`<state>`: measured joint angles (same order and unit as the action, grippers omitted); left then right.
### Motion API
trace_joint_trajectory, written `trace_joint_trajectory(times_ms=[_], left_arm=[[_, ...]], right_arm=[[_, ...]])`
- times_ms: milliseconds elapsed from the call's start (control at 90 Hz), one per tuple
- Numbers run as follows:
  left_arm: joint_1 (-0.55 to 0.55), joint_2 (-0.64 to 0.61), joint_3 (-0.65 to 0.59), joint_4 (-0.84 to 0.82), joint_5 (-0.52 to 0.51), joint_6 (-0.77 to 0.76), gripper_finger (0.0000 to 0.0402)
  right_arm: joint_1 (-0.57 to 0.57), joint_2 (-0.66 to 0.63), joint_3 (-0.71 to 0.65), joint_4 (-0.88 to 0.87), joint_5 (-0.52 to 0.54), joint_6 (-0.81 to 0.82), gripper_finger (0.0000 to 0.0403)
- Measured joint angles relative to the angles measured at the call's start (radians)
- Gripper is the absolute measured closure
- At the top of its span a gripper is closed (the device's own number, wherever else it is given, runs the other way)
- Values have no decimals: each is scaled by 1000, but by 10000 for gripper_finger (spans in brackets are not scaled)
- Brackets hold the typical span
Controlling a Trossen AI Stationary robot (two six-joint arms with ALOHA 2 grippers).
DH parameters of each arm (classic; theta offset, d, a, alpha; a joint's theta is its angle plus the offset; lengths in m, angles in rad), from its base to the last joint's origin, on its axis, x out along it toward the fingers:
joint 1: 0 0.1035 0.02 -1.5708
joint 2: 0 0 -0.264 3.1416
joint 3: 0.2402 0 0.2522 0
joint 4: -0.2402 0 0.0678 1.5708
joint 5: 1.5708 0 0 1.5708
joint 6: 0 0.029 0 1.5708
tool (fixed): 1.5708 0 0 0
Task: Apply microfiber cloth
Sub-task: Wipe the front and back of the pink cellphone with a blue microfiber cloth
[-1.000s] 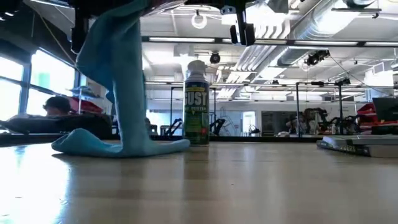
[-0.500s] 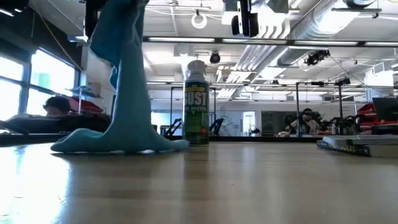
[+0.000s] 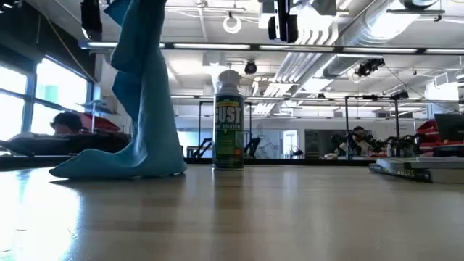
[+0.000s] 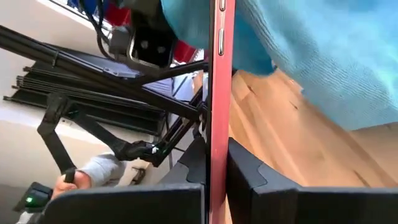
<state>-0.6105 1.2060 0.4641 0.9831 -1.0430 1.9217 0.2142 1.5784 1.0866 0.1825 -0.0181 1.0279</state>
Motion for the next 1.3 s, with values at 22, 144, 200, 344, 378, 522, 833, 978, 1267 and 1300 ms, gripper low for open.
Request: trace_joint_trajectory(times_ms=[22,144,200,344,378,522,833,978,1267,1300], left_arm=[[6,8,0,1,10,-1,402],[48,75,16,-9,41,-6,402],[69,109,30,-11,50,-6,402],[102,184,71,-10,104,-6,402],[107,198,82,-9,119,-6,402],[116,243,128,-13,172,-7,402],[144,310,168,-15,295,-9,402],[171,315,169,14,288,-9,402],[226,314,169,187,162,42,402],[227,314,170,196,147,52,402]], right_arm=[[0,0,0,-6,5,0,402],[0,7,-1,-13,19,4,402],[2,14,-2,-15,23,11,402],[9,21,-3,-28,28,14,402],[10,21,-3,-31,32,12,402],[9,21,-3,-38,32,2,402],[16,21,-3,-56,34,-13,402],[23,21,-3,-60,55,-12,402],[35,21,-3,-59,56,-4,402],[35,21,-3,-59,56,-4,402]])
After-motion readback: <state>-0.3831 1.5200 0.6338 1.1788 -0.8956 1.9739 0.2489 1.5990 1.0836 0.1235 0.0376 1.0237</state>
